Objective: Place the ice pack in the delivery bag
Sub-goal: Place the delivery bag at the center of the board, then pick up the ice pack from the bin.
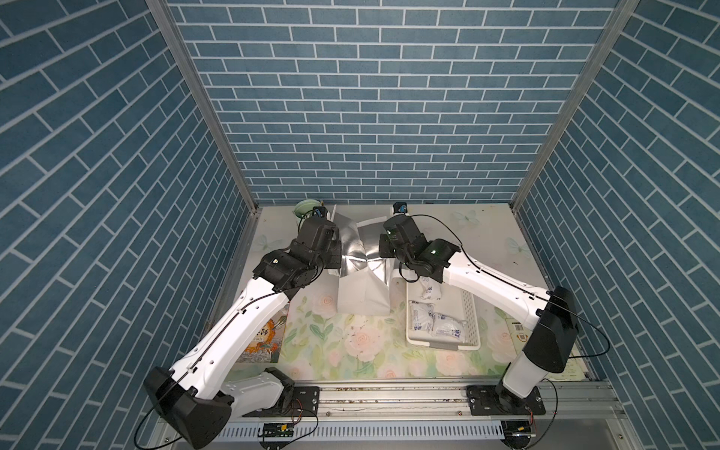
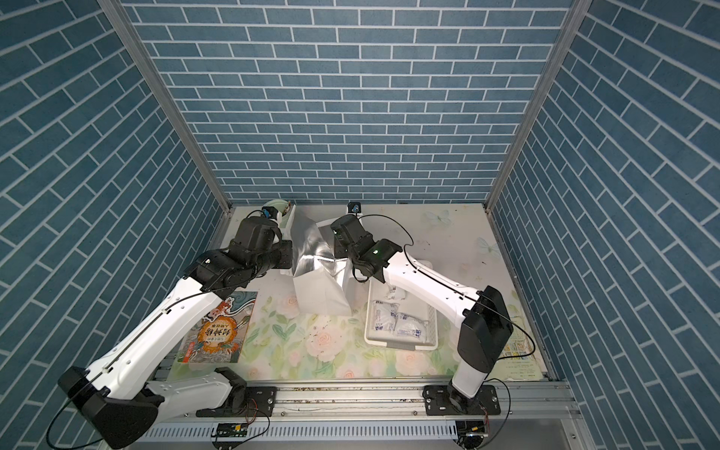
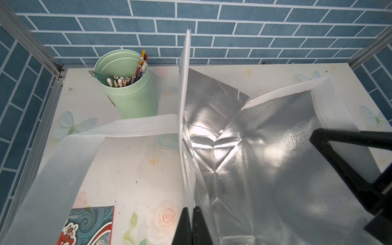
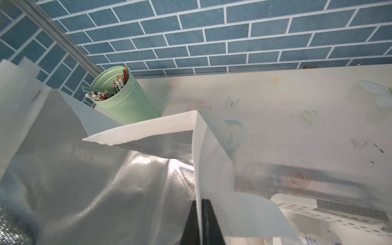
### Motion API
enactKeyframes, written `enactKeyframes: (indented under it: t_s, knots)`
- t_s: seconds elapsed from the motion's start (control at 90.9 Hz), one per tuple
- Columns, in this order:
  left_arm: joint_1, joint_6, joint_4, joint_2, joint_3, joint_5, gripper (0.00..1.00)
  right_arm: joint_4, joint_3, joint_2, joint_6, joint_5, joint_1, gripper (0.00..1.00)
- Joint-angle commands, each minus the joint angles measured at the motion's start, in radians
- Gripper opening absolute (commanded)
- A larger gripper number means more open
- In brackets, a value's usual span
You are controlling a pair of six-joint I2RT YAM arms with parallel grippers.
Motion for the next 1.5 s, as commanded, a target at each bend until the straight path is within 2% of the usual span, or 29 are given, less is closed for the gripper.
enactKeyframes:
  t_s: [0.0,0.242,0.352,0.484,0.616,0.704,0.825,1.045,1.177,1.309,1.485]
  knots:
    - [0.019,0.022,0.034,-0.020,-0.043,-0.040,0.00,0.002,-0.065,0.023,-0.020,-0.007,-0.016,0.00]
    - [0.041,0.025,0.051,-0.044,-0.016,0.052,0.00,0.061,-0.085,-0.012,-0.041,-0.037,-0.034,0.02]
    - [0.041,0.034,0.064,-0.063,0.008,0.112,0.00,0.121,-0.090,-0.066,-0.091,-0.088,-0.036,0.16]
    - [0.040,0.037,0.065,-0.065,0.017,0.136,0.00,0.143,-0.090,-0.108,-0.132,-0.146,-0.038,0.48]
    - [0.040,0.041,0.066,-0.051,0.006,0.146,0.00,0.130,-0.118,-0.162,-0.153,-0.159,-0.037,0.69]
    - [0.040,0.042,0.069,-0.043,0.004,0.153,0.00,0.121,-0.153,-0.215,-0.166,-0.140,-0.038,0.79]
    - [0.040,0.045,0.067,-0.035,0.016,0.164,0.00,0.119,-0.241,-0.326,-0.188,-0.100,-0.040,0.88]
    - [0.040,0.065,0.045,-0.030,0.056,0.162,0.00,0.076,-0.449,-0.539,-0.177,-0.052,-0.081,0.99]
    - [0.041,0.079,0.027,-0.020,0.082,0.155,0.00,0.082,-0.600,-0.639,-0.145,-0.105,-0.163,1.00]
    - [0.041,0.099,-0.005,-0.005,0.125,0.144,0.00,0.082,-0.699,-0.625,-0.127,-0.213,-0.278,0.99]
    - [0.040,0.105,-0.023,-0.005,0.137,0.147,0.00,0.091,-0.762,-0.543,-0.128,-0.267,-0.321,0.99]
